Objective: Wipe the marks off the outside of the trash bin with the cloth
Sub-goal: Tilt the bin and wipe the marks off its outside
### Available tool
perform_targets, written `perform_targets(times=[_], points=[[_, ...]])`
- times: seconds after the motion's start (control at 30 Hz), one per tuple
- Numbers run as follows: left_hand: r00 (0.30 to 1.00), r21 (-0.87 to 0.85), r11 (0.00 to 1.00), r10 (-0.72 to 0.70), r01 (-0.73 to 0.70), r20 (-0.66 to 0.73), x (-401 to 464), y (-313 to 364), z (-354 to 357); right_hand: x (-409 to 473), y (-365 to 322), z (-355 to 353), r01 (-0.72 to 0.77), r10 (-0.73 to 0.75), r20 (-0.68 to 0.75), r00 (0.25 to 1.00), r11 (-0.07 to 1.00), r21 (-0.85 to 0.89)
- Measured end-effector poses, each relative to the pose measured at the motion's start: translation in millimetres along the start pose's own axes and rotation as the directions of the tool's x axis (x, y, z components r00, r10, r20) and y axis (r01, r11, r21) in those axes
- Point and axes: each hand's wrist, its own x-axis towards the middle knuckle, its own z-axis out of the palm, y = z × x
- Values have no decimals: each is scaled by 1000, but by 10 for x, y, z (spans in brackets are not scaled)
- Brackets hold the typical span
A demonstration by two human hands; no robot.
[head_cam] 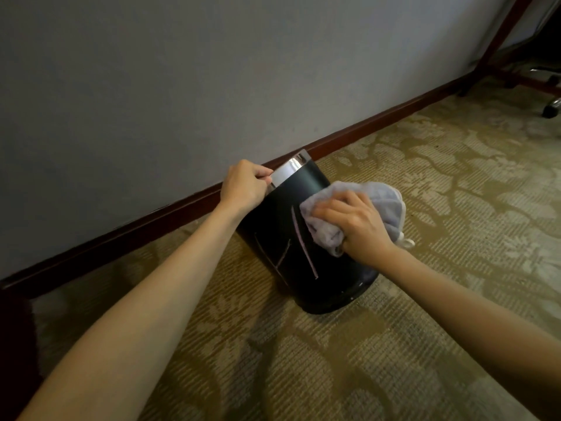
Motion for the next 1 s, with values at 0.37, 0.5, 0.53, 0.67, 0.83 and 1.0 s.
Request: perform_targets(times=[0.37, 0.5, 0.53, 0.67, 0.83, 1.0], points=[[998, -64, 997, 44, -41, 45, -43, 118, 33, -680, 4, -3, 2, 5, 89, 996, 996, -86], [995, -37, 995, 94, -93, 44, -65, 230, 114, -305, 0, -107, -7, 8, 13, 1000, 997, -82], [993, -27, 994, 107, -106, 45, -71, 254, 128, -221, -4, -113, -20, 19, -8, 1000, 997, -80], [990, -4, 991, 132, -132, 56, -90, 305, 164, -156, -12, -75, -58, 52, -75, 996, 996, -73], [985, -5, 989, 145, -146, 98, -113, 305, 161, -671, -39, -29, 29, -27, 14, 1000, 989, -143], [987, 1, 989, 145, -145, 71, -98, 362, 175, -1068, -26, -59, 94, -61, 206, 977, 983, -158]])
